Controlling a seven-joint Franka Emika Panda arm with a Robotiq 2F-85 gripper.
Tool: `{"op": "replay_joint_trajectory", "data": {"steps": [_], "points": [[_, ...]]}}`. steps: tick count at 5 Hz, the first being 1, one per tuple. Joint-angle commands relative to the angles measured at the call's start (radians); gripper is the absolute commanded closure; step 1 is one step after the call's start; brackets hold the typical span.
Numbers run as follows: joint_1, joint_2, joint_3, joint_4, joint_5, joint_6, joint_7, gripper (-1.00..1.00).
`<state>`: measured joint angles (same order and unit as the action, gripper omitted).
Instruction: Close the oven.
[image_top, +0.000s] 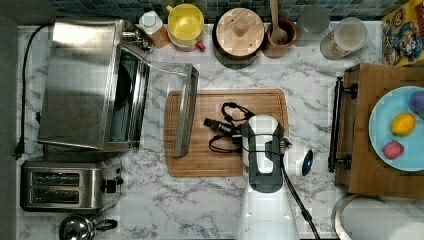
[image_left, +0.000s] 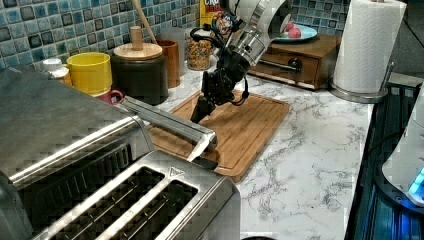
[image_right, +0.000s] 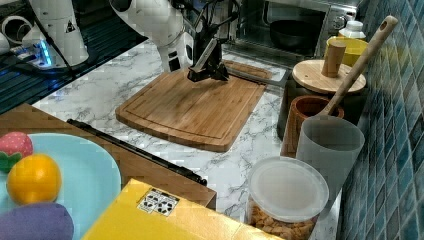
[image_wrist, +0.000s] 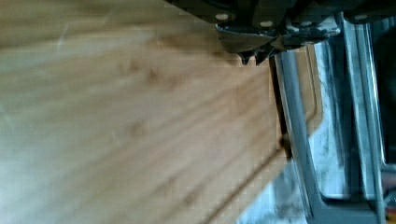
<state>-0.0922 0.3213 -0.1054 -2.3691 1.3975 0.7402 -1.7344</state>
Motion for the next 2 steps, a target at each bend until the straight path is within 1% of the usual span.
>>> {"op": "replay_joint_trajectory", "data": {"steps": [1,2], "points": [[0.037,0.045,0.056,0.263,0.006,-0.108,-0.024,1.0],[0.057,0.106,0.071,0.32,-0.063,-0.079,0.049,1.0]]}}
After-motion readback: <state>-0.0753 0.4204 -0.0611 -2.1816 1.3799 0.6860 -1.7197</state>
